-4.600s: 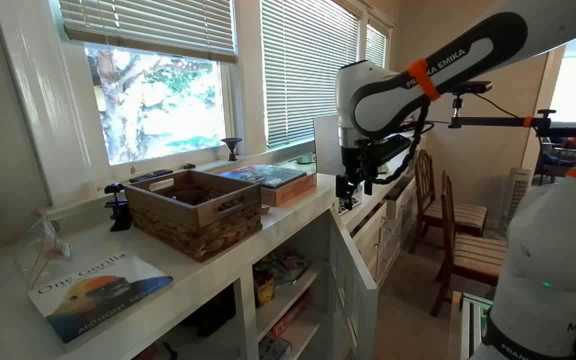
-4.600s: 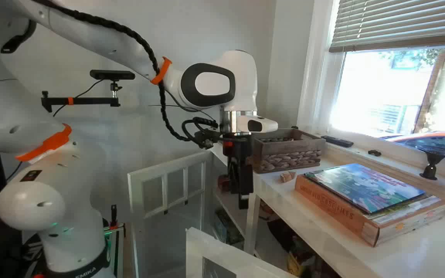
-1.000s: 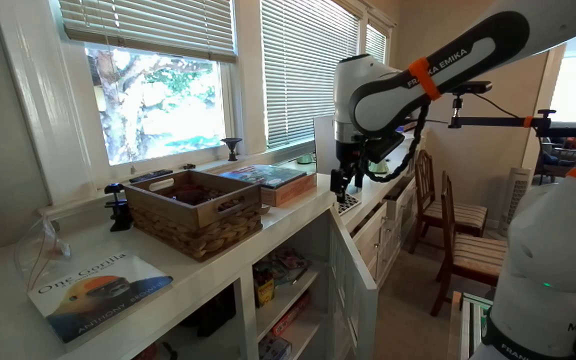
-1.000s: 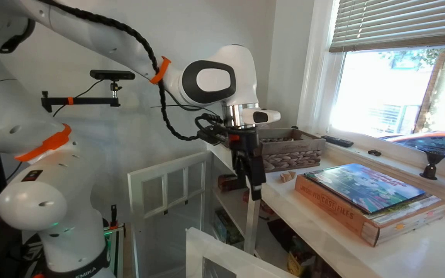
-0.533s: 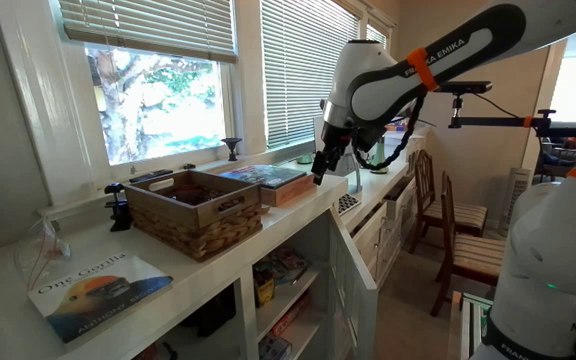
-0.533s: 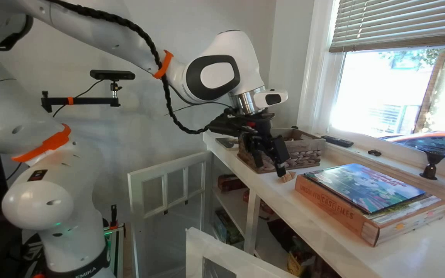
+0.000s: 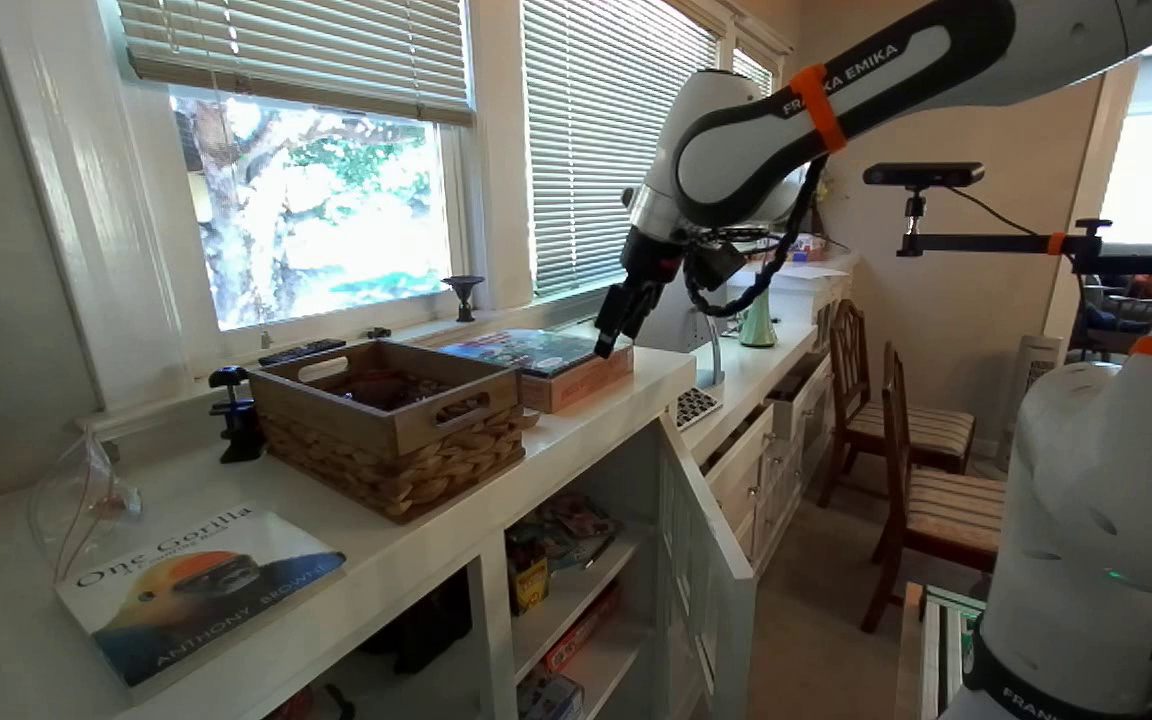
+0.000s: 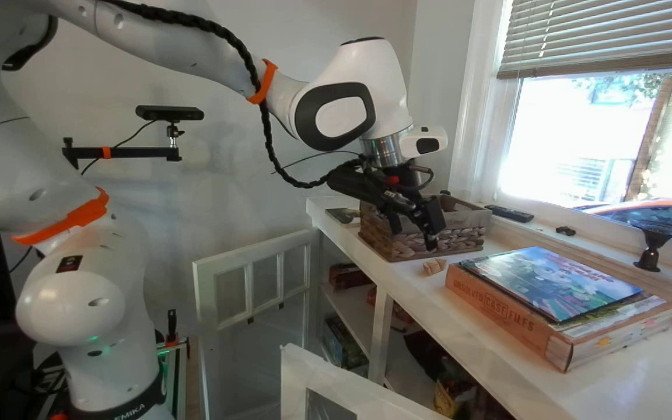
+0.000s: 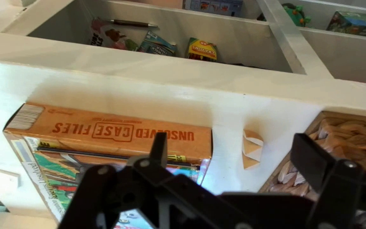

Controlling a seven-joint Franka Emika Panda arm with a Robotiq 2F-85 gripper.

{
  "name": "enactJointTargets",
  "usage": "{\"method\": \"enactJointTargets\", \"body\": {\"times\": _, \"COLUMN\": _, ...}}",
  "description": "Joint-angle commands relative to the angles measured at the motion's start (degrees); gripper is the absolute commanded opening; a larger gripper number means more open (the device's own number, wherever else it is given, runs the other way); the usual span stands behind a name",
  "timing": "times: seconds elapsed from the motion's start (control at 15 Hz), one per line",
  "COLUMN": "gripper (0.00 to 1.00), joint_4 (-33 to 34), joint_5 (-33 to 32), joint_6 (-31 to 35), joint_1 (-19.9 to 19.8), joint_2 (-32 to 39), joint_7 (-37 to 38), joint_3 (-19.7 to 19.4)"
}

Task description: Put the basket on top of the box.

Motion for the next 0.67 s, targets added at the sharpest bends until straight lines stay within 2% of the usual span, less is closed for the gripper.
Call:
{"method": "enactJointTargets", "body": {"times": 0.0, "gripper": 1.00, "joint_4": 3.57, "joint_5": 3.05, "joint_6": -1.95, "joint_1": 1.34, "joint_2": 3.34, "joint_7": -1.93, "joint_3": -0.69}}
{"method": "enactJointTargets", "body": {"times": 0.13, "gripper": 1.00, "joint_4": 5.31, "joint_5": 2.73, "joint_6": -3.53, "joint_1": 1.02, "joint_2": 4.56, "joint_7": -1.31, "joint_3": 0.04}}
{"method": "enactJointTargets", "body": {"times": 0.2, "gripper": 1.00, "joint_4": 2.59, "joint_5": 1.71, "joint_6": -0.94, "joint_1": 0.15, "joint_2": 2.40, "joint_7": -0.80, "joint_3": 0.46}}
{"method": "enactJointTargets", "body": {"times": 0.6, "gripper": 1.00, "joint_4": 3.40, "joint_5": 2.90, "joint_6": -1.27, "joint_1": 0.20, "joint_2": 3.06, "joint_7": 0.11, "joint_3": 0.30}}
